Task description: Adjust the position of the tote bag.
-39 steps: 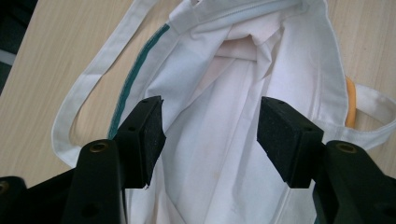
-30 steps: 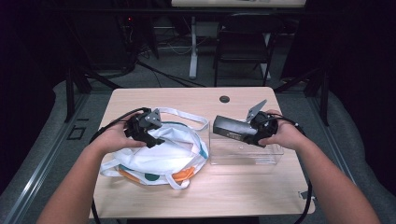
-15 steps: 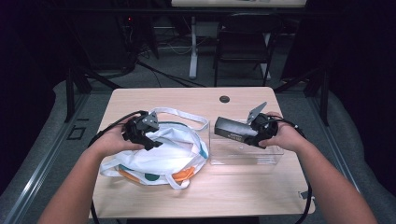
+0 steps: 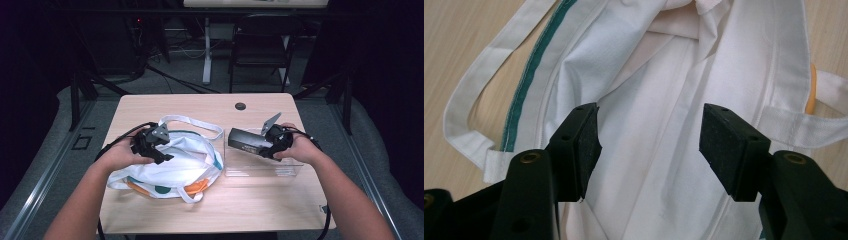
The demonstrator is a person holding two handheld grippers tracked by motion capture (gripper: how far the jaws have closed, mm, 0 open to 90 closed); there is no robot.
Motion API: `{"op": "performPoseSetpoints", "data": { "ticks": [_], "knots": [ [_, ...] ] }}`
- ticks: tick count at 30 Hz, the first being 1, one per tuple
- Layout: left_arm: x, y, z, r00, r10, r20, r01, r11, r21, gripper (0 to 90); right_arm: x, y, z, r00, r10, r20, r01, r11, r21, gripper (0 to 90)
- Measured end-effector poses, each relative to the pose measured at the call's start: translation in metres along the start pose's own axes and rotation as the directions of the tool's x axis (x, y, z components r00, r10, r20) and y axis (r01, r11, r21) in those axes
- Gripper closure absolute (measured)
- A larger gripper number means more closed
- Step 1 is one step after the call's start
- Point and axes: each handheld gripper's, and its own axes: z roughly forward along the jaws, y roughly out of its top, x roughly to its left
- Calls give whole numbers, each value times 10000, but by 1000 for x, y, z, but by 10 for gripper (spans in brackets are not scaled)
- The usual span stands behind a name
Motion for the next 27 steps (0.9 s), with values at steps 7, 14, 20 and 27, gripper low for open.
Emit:
{"op": "performPoseSetpoints", "data": {
  "ticks": [7,14,20,27],
  "knots": [
    [-1,-3,2,10000,-61,13,61,10000,18,408,-3,-2,12,10000,52,22,-53,9995,296,427],
    [-1,-6,3,9999,-136,34,135,9999,101,408,-4,-6,24,9997,202,-101,-199,9994,298,426],
    [-1,-6,2,9999,-149,14,149,9999,57,407,-5,-7,29,9994,246,-233,-238,9991,361,424],
    [-1,-5,3,9999,-154,2,154,9999,61,407,-5,-7,33,9993,226,-282,-215,9989,405,423]
  ]
}}
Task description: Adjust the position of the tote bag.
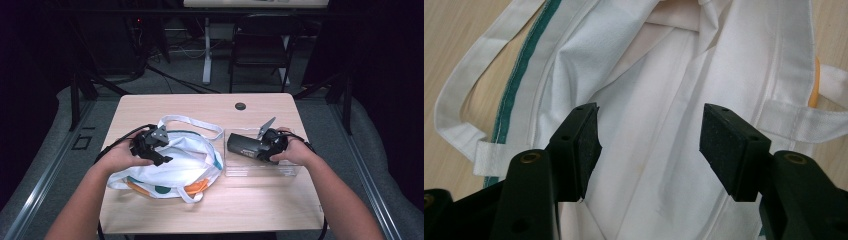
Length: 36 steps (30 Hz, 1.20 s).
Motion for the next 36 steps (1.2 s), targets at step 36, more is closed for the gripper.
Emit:
{"op": "performPoseSetpoints", "data": {
  "ticks": [36],
  "knots": [
    [0,-6,1,9998,-165,56,165,9999,18,401,0,8,-1,9993,262,248,-258,9996,-145,343]
  ]
}}
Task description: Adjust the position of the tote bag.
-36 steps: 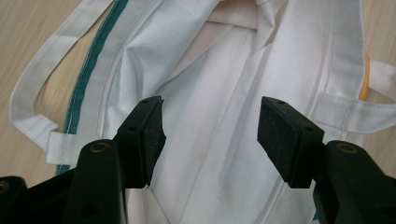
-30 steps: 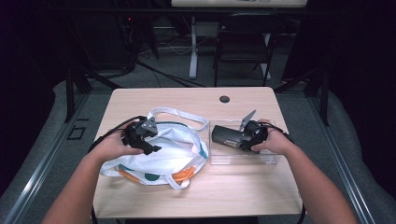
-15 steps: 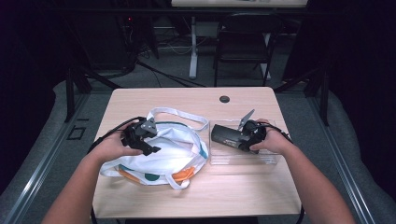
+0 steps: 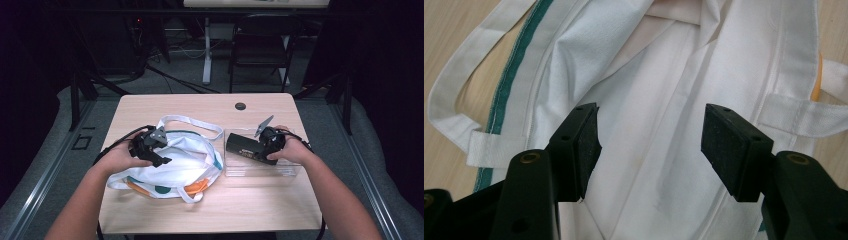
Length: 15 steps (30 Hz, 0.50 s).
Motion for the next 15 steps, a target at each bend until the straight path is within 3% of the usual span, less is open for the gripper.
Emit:
{"op": "performPoseSetpoints", "data": {
  "ticks": [9,15],
  "knots": [
    [0,1,0,10000,-48,49,48,9999,-135,401,7,0,-18,9994,30,336,-18,9993,-370,338],
    [-1,3,3,9999,28,121,-26,9998,-193,402,12,-3,-30,9965,371,743,-327,9977,-588,343]
  ]
}}
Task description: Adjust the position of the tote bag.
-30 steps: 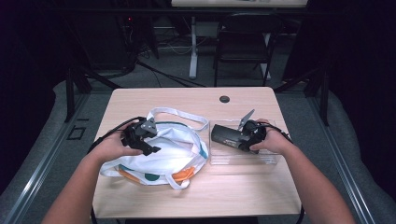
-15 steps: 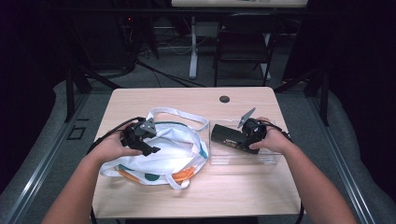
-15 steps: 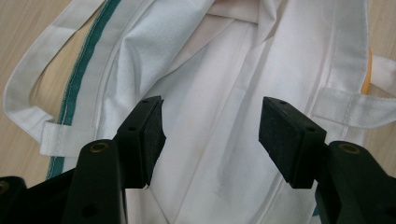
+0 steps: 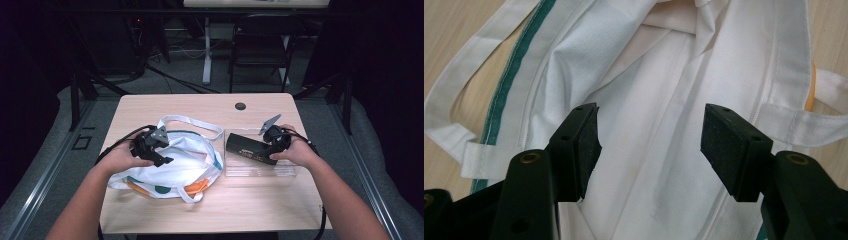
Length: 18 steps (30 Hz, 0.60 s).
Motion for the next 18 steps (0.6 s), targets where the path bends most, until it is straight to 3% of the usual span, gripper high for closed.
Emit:
{"op": "performPoseSetpoints", "data": {
  "ticks": [7,18],
  "knots": [
    [1,2,2,9999,69,87,-69,10000,-36,402,2,-8,-15,9977,523,438,-521,9986,-50,350],
    [3,3,5,9998,100,179,-98,9999,-116,404,4,-34,-23,9857,1501,765,-1516,9883,139,375]
  ]
}}
